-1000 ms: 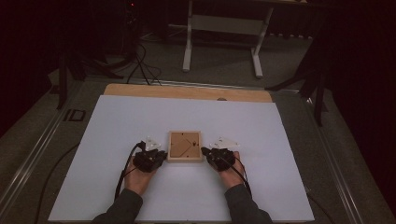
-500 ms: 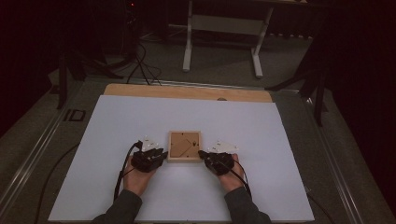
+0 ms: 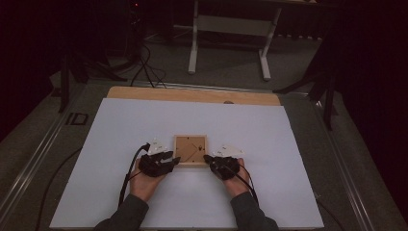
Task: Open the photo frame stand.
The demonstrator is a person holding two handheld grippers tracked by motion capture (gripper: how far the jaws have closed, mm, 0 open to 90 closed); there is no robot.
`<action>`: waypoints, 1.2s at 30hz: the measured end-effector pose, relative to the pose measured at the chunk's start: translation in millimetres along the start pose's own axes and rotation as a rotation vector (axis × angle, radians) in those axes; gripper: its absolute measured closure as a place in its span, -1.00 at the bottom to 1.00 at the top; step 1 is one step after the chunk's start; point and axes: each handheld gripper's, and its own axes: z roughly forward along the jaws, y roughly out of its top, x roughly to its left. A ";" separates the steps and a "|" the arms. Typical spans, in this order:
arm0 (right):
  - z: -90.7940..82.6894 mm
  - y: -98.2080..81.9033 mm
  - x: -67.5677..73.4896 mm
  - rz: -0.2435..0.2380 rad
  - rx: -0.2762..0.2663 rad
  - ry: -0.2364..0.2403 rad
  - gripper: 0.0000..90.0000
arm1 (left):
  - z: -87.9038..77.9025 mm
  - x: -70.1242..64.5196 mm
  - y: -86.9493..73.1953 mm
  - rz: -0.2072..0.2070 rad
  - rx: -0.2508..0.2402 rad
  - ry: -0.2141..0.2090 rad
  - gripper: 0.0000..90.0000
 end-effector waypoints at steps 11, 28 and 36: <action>0.7 0.2 1.0 0.008 -0.002 0.003 0.99 | 20.4 -10.5 9.7 0.064 0.040 0.043 0.12; 8.6 0.7 2.8 -0.005 -0.005 0.019 0.99 | 29.7 -11.7 12.0 0.107 0.062 0.049 0.09; 9.2 0.3 2.6 0.004 -0.009 0.025 0.99 | 34.9 -9.4 21.2 0.134 0.122 0.029 0.11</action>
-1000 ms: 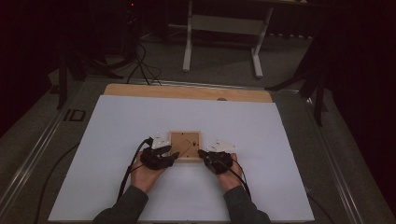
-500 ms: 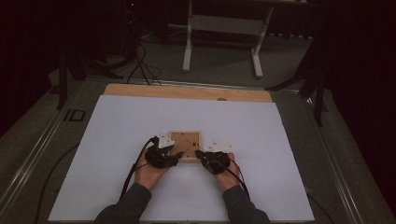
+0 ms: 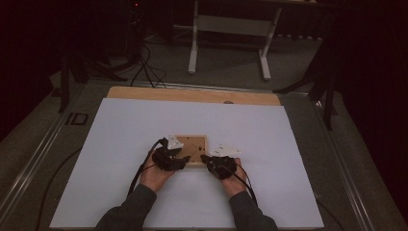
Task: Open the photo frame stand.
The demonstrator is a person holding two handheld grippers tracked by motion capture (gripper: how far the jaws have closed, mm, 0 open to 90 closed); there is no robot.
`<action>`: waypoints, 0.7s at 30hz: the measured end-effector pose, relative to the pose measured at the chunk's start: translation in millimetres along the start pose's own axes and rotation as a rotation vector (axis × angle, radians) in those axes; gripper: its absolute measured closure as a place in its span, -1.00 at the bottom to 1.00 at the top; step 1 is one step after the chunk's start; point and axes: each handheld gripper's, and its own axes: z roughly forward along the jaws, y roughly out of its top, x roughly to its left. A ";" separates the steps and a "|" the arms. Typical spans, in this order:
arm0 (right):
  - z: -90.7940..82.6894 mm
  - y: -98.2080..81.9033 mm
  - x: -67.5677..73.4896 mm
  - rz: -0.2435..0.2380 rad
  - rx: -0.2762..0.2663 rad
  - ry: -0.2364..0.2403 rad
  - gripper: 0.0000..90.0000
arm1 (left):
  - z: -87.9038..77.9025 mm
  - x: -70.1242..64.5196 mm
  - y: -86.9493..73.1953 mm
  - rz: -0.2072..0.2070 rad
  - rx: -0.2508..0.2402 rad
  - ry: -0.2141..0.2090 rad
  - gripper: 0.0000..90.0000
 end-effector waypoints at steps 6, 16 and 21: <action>0.0 -0.2 0.7 -0.002 -0.002 -0.005 0.99 | 0.1 -0.2 3.7 0.008 0.027 0.003 0.12; 0.2 -0.3 0.4 -0.007 -0.002 -0.004 0.99 | -10.1 -5.0 17.3 0.033 -0.018 0.033 0.13; 0.1 -0.2 0.5 -0.011 -0.001 -0.006 0.99 | -9.9 -2.8 15.4 0.017 -0.021 0.016 0.12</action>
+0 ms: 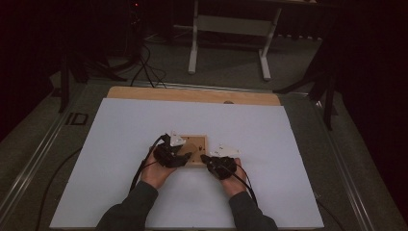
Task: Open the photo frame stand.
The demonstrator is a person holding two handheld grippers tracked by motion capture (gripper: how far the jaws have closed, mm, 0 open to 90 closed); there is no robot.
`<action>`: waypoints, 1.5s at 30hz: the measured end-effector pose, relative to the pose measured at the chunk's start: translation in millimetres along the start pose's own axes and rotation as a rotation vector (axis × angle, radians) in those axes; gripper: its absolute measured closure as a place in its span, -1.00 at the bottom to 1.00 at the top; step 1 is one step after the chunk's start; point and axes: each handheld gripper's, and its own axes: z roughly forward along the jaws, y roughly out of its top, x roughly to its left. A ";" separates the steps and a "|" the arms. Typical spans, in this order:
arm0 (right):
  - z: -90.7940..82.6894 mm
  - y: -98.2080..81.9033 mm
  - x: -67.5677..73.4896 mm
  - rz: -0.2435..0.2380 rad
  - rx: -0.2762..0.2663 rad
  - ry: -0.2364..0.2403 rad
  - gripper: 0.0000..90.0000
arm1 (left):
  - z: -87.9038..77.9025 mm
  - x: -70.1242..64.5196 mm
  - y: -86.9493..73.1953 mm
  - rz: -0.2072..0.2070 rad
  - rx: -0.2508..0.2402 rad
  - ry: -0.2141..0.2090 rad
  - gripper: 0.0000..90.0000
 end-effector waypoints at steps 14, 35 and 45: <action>-0.1 -0.2 0.3 -0.002 -0.001 -0.002 0.99 | -38.0 15.1 -11.8 -0.064 -0.061 -0.042 0.59; -0.2 -0.5 0.3 -0.002 -0.003 -0.002 0.99 | -24.1 14.2 -25.9 -0.076 0.061 -0.068 0.98; -0.2 -0.6 0.5 -0.002 -0.004 -0.003 0.99 | -24.9 13.5 -12.4 -0.105 0.019 -0.097 0.57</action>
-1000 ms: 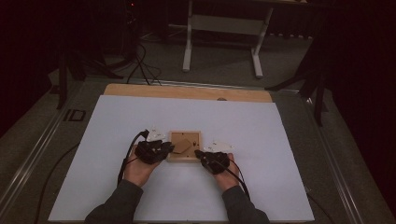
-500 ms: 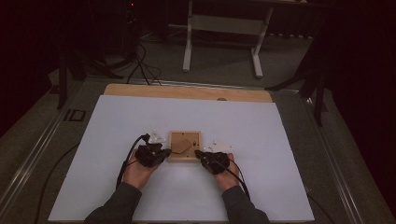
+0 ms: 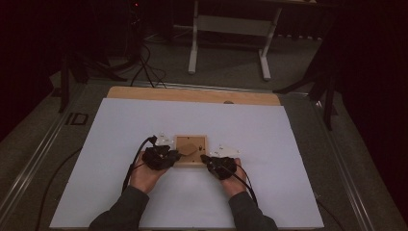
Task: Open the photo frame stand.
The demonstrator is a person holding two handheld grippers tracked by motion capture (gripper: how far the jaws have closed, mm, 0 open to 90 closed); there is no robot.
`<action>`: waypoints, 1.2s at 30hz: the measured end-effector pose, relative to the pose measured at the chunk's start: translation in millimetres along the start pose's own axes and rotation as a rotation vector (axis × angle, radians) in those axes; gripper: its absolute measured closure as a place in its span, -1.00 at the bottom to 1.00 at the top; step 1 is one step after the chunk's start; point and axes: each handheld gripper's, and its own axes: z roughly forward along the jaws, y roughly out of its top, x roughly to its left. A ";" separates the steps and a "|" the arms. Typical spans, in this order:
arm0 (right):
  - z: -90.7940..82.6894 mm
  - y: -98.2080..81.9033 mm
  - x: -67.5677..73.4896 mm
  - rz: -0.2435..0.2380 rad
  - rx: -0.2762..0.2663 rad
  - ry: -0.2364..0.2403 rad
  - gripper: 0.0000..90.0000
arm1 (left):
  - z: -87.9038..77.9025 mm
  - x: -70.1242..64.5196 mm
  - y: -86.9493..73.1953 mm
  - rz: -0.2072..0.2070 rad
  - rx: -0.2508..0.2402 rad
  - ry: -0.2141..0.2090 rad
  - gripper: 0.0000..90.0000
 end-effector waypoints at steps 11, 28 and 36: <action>0.1 0.0 -0.3 -0.003 -0.001 0.000 0.99 | 15.4 8.9 14.4 -0.105 0.029 -0.105 0.20; 0.0 0.0 -0.2 -0.004 0.000 0.000 0.99 | 32.1 18.0 26.1 -0.236 0.070 -0.156 0.05; 0.0 0.1 -0.2 -0.006 0.001 0.001 0.99 | 39.2 19.3 27.9 -0.249 0.085 -0.155 0.05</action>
